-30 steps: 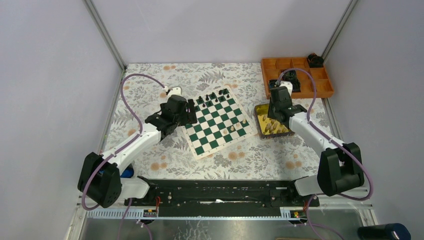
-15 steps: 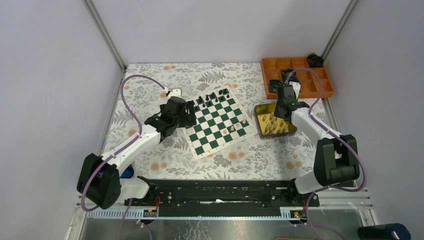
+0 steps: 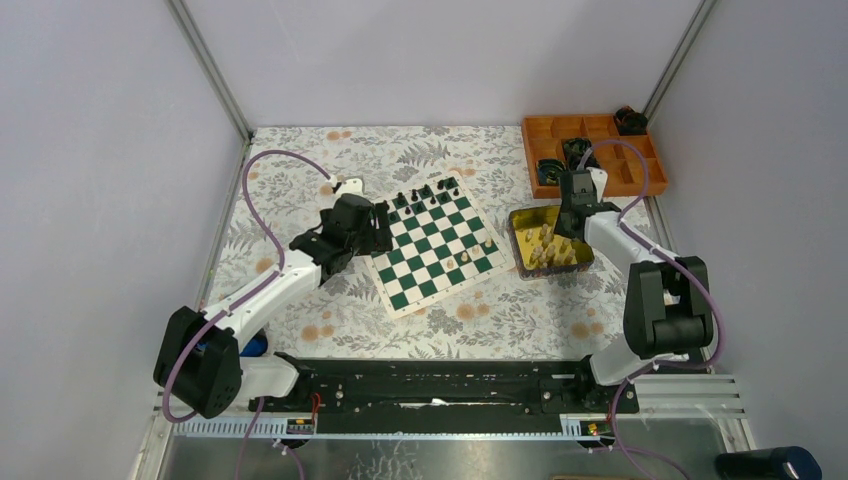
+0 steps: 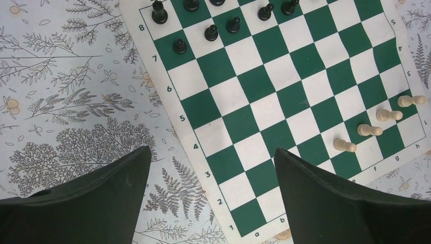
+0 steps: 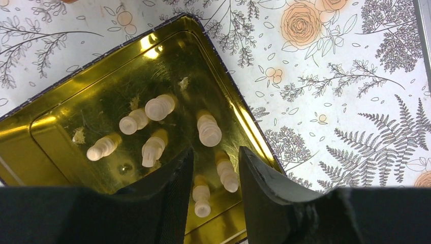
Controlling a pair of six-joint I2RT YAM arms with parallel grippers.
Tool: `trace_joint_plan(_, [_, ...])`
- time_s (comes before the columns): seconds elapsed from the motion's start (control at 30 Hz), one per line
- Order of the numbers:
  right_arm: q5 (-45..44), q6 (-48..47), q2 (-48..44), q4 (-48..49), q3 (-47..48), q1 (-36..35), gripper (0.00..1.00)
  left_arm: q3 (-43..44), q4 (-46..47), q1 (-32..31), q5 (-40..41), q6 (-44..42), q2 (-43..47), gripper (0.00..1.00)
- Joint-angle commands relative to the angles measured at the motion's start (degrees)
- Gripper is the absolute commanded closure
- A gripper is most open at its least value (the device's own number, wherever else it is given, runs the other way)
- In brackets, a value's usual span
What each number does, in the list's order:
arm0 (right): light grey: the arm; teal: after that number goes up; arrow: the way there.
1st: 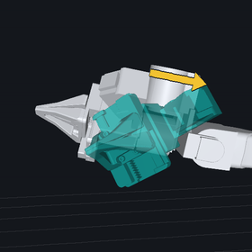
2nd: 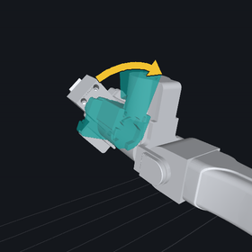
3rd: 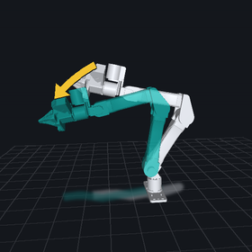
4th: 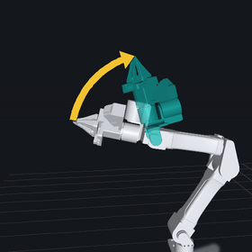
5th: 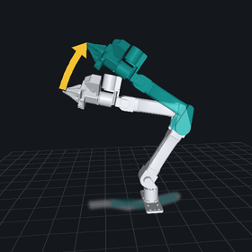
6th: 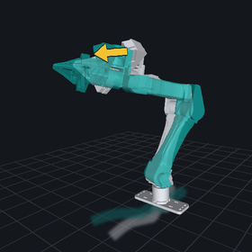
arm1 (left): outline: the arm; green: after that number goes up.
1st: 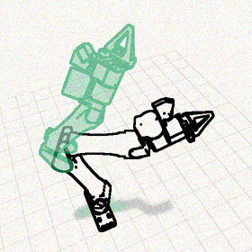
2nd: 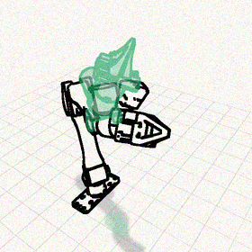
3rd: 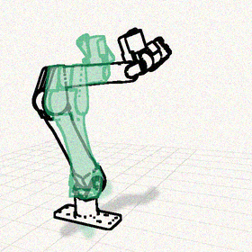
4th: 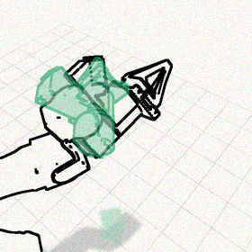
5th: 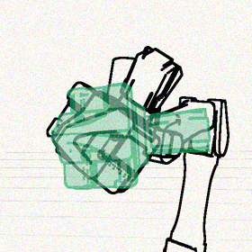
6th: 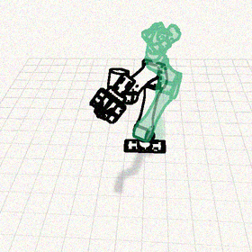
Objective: Set up the chess pieces on the board
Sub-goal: Pick up the chess piece from the storage box.
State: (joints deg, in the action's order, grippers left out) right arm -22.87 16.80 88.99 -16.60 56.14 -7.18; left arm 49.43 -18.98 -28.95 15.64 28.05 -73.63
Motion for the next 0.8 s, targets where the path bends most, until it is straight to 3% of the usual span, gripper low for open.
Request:
trace_joint_plan(0.0, [0.05,0.61,1.58,2.44,2.36,0.98,0.55,-0.97,3.29,-0.49,-0.01,-1.42,0.00,0.01])
trace_joint_plan(0.77, [3.36,0.34,7.84,5.09,4.29,2.95,0.59,-0.94,3.65,-0.49,0.58,-2.01,-1.53,0.01])
